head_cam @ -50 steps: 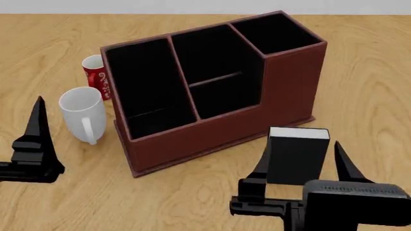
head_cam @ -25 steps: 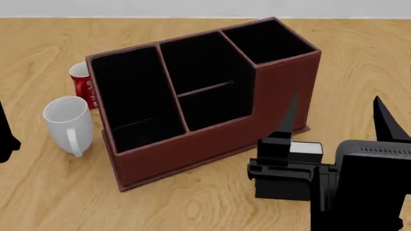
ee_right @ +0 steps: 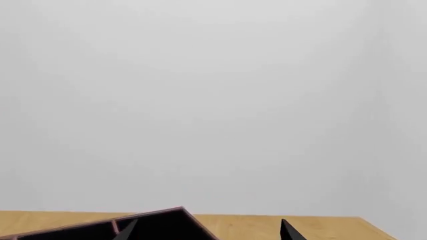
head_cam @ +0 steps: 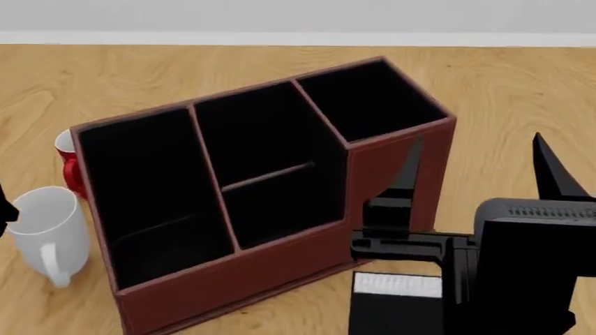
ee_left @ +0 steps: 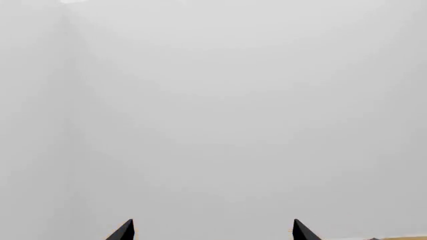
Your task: Pick up the book and place it in the right compartment of the caddy.
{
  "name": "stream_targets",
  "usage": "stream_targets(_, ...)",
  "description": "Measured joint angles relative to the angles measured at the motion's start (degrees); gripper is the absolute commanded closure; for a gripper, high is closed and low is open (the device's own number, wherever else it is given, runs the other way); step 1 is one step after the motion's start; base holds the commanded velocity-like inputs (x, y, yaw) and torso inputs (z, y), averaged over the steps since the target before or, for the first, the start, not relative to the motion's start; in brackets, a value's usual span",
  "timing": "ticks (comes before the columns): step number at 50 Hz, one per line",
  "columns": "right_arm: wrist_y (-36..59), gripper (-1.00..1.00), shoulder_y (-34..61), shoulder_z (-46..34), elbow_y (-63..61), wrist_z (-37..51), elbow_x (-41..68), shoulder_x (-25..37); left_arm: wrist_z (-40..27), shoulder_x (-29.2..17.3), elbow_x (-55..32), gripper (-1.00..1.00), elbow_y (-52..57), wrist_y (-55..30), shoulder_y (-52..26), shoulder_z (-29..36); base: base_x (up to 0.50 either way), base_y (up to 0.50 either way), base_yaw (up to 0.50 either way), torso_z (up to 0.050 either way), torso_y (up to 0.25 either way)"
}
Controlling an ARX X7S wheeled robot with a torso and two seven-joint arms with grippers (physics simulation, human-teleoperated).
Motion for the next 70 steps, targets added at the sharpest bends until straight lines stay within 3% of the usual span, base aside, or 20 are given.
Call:
stream_targets(31, 0.22, -1.0, 0.08, -0.61, -0.29, 0.96, 0.96, 0.45, -3.36, -2.81, -3.6, -1.0, 0.39, 1.05, -1.03, 0.2, 0.35, -0.18, 0.0, 0.0, 0.001)
stream_targets(45, 3.87, -1.0, 2.16, 0.39, -2.17, 0.86, 2.91, 1.09, -6.81, -4.51, -8.9, -1.0, 0.88, -0.31, -4.09, -0.63, 0.0, 0.0, 0.0, 0.0, 0.001)
stream_targets(59, 18.29, -1.0, 18.81, 2.82, -1.11, -8.91, 12.16, 8.81, -14.91, -8.63, -21.43, -1.0, 0.21, -3.31, -13.08, -1.97, 0.0, 0.0, 0.0, 0.0, 0.0)
stream_targets(70, 18.93, -1.0, 35.21, -10.64, 10.05, -22.85, 14.2, 18.06, -21.17, -11.19, -29.75, -1.0, -0.55, -4.55, -19.5, -1.59, 0.0, 0.0, 0.0, 0.0, 0.0)
